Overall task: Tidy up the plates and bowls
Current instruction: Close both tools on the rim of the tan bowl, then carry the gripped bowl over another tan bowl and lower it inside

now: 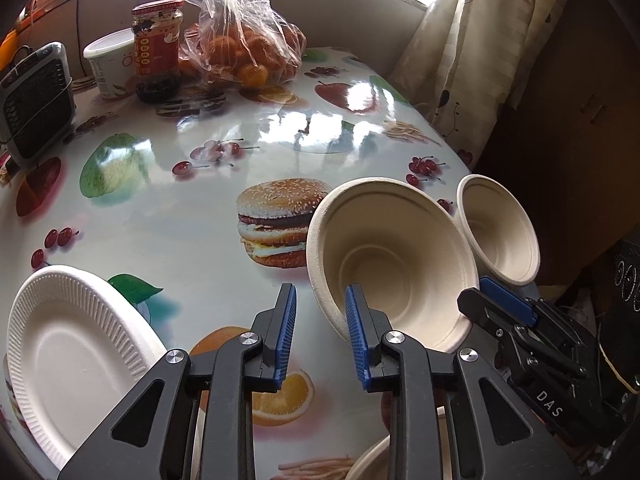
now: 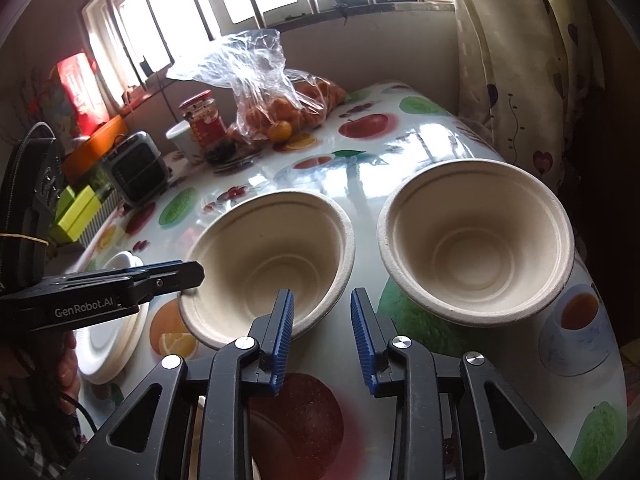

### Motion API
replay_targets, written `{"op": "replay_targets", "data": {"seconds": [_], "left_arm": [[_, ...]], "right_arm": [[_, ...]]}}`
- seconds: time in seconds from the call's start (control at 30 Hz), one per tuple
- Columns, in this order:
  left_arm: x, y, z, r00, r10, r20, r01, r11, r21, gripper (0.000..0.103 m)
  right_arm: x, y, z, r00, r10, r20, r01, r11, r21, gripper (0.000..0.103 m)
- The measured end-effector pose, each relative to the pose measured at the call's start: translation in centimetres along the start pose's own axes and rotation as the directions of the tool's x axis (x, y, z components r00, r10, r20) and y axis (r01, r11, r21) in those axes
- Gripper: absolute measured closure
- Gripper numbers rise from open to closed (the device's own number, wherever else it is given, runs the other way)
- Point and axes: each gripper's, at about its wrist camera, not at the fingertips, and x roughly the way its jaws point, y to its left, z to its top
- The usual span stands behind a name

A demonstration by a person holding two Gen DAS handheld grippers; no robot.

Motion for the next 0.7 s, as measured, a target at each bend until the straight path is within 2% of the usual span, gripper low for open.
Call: {"op": "replay_targets", "data": {"seconds": [0.07,0.27,0.7], "left_arm": [[0.01,-0.10,0.05,1.000,-0.010,-0.002,0.010,1.000,-0.002,0.080],[0.01,-0.35,0.19,1.000,-0.005,0.008,0.005,1.000,-0.002,0.087],[-0.32,-0.34,0.28,1.000,0.002,0.020,-0.002,1.000,-0.004,0.088]], "right_arm": [[-0.06,-0.07,0.03,1.000,0.005,0.001,-0.005,1.000,0.005,0.081],[-0.14,-0.30,0.09,1.000,0.005,0.002,-0.005,1.000,0.014,0.083],[-0.29,-0.25,0.15,1.000,0.011,0.007,-0.011,1.000,0.014,0.084]]}}
